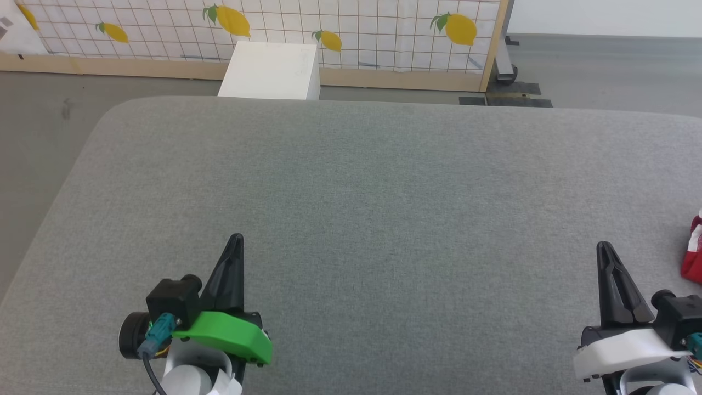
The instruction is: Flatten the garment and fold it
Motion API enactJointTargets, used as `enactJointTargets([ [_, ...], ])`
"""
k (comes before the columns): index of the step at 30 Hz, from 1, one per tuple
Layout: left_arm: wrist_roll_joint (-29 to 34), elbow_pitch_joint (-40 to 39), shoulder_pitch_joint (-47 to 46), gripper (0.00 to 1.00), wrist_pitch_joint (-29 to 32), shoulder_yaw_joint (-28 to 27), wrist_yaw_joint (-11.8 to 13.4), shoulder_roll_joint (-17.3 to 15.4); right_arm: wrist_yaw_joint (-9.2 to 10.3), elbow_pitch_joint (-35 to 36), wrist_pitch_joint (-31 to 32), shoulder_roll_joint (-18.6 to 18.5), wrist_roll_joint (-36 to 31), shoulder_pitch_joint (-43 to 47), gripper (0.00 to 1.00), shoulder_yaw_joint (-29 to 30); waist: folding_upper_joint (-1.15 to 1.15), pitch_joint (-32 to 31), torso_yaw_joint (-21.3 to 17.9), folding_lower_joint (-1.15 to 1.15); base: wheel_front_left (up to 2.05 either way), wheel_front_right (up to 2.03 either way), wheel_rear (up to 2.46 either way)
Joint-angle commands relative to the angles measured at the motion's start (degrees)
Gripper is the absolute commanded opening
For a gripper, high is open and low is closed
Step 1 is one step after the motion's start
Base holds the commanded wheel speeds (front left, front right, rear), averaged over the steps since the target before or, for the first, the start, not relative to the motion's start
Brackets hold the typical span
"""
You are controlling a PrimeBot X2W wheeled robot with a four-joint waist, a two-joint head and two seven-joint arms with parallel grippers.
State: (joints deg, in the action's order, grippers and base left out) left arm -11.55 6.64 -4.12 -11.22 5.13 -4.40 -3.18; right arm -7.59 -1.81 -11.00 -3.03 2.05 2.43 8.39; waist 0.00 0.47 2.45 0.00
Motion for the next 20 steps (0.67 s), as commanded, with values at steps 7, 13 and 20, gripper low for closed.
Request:
enactJointTargets([
  [7, 1.8, -0.8, 1.2, 0.00, 0.9, -0.5, 0.6, 0.1, 0.03, 0.4, 1.1, 0.0, -0.4, -0.7, 0.00, -0.9, 0.00, 0.0, -0.2, 0.00, 0.00, 0.00, 0.00],
  [13, 2.4, -1.2, 1.4, 0.00, 1.6, -0.8, 0.9, 0.1, 0.03, 0.5, 1.8, 0.1, -0.5, -0.8, 0.00, -1.4, 0.00, -0.1, -0.3, 0.00, 0.00, 0.00, 0.00],
  [20, 3.2, -1.6, 1.6, 0.00, 2.4, -1.2, 1.2, 0.1, 0.04, 0.6, 2.6, 0.1, -0.6, -0.9, 0.00, -2.0, 0.00, -0.1, -0.5, 0.00, 0.00, 0.00, 0.00],
])
